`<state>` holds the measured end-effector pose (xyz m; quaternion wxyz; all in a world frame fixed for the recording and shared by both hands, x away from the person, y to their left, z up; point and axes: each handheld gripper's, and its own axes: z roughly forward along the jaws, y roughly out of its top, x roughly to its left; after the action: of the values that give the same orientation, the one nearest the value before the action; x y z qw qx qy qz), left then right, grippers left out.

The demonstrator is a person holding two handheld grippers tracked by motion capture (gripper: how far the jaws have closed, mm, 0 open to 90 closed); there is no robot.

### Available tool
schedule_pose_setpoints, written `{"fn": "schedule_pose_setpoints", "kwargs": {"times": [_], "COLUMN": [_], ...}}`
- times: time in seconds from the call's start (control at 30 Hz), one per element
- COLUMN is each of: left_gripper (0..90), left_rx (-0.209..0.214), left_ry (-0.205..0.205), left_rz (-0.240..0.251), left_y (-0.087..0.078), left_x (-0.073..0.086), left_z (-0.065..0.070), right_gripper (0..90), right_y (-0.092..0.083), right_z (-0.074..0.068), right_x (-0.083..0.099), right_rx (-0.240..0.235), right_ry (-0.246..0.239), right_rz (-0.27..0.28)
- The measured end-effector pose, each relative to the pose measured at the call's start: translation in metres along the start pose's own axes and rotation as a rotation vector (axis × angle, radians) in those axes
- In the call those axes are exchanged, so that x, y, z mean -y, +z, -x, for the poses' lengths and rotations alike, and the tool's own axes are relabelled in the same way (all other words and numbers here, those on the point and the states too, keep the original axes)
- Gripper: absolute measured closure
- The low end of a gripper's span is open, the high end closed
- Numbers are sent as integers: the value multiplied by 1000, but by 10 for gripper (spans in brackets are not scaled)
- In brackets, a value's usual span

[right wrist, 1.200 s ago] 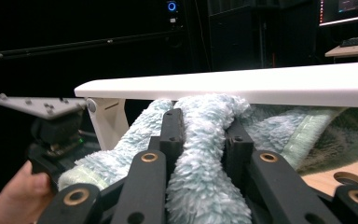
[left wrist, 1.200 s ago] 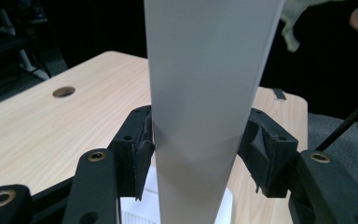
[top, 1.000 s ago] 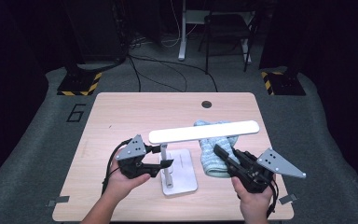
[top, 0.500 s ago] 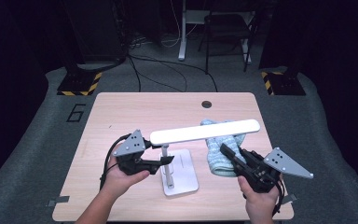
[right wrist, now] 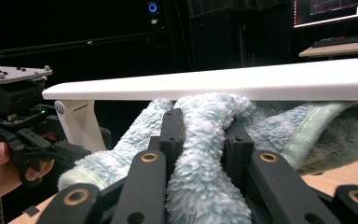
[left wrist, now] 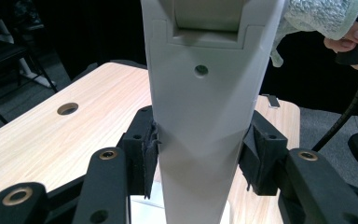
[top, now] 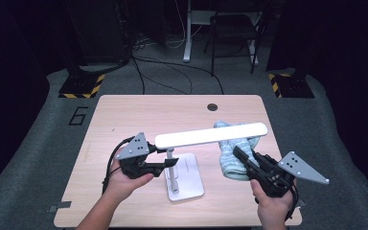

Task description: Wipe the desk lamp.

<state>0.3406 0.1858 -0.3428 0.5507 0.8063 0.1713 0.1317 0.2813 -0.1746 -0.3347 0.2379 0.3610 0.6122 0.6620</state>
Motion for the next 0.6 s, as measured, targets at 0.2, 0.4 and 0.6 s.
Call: {"fn": "schedule_pose_setpoints", "kwargs": {"times": [0.2,0.4,0.6], "left_gripper": [523,524,524], "left_rx": [-20,-12,-17], "left_ry": [-6,-7,-9], "left_rz": [4,1,9], "left_y": [1,1,1], "left_x": [1,1,2], "left_z": [2,2,2], "right_gripper": [742,742,742], "right_y": [7,24,31], "right_z": [-10,-31,-40], "right_x": [0,3,3], "right_rx": [-28,-96,-115], "right_ry": [-12,-37,-53], "right_rz": [-4,-24,-23]}}
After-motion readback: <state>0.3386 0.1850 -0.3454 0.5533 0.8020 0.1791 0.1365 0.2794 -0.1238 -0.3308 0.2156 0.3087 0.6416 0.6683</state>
